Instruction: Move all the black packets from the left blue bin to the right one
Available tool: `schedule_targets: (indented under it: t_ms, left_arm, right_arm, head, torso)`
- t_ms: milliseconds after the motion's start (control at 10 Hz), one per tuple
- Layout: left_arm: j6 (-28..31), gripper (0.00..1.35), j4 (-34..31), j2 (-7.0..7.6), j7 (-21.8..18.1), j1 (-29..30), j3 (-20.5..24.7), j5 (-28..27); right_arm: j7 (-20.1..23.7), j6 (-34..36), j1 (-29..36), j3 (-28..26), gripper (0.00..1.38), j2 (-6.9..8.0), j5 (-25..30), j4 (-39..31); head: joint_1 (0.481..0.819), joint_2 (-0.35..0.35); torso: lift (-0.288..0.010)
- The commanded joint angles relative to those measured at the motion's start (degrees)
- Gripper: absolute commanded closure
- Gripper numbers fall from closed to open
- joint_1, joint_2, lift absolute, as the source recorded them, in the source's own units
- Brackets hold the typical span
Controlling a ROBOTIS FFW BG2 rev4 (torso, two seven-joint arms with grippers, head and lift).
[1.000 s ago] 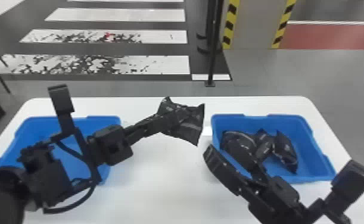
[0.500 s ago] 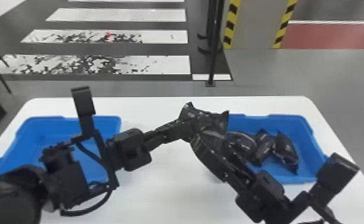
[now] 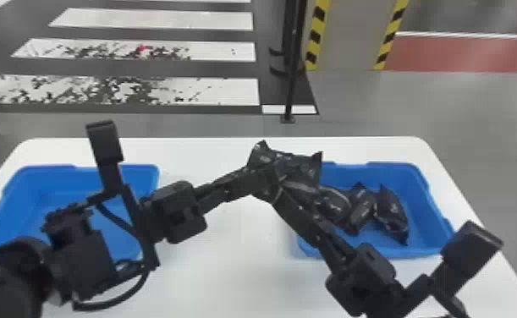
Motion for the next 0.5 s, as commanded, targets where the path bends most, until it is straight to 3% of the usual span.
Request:
schedule_targets:
  t_ms: [0, 100, 200, 400]
  left_arm:
    - [-1.13, 0.88, 0.0, -0.65, 0.56, 0.7, 0.42, 1.63]
    - [-1.69, 0.36, -0.56, -1.09, 0.56, 1.26, 1.33, 1.75]
    - [-2.12, 0.05, -1.83, -1.18, 0.56, 2.11, 1.91, 2.66]
    - [-2.96, 0.18, -6.89, -1.18, 0.48, 5.34, 4.19, 3.92]
  right_arm:
    - [0.03, -0.25, 0.03, -0.1, 1.28, 0.0, 0.08, -0.03]
    - [-0.05, -0.11, 0.03, -0.1, 1.28, 0.0, 0.2, 0.11]
    - [-0.14, -0.25, -0.11, -0.33, 1.28, 0.0, 0.31, 0.53]
    - [-0.41, -0.11, -2.36, -2.5, 1.28, 0.0, 2.59, 4.33]
  head:
    - [0.695, -0.046]
    - [0.695, -0.046]
    - [0.695, -0.044]
    - [0.695, -0.039]
  torso:
    - [-0.154]
    - [-0.154]
    - [-0.154]
    - [-0.154]
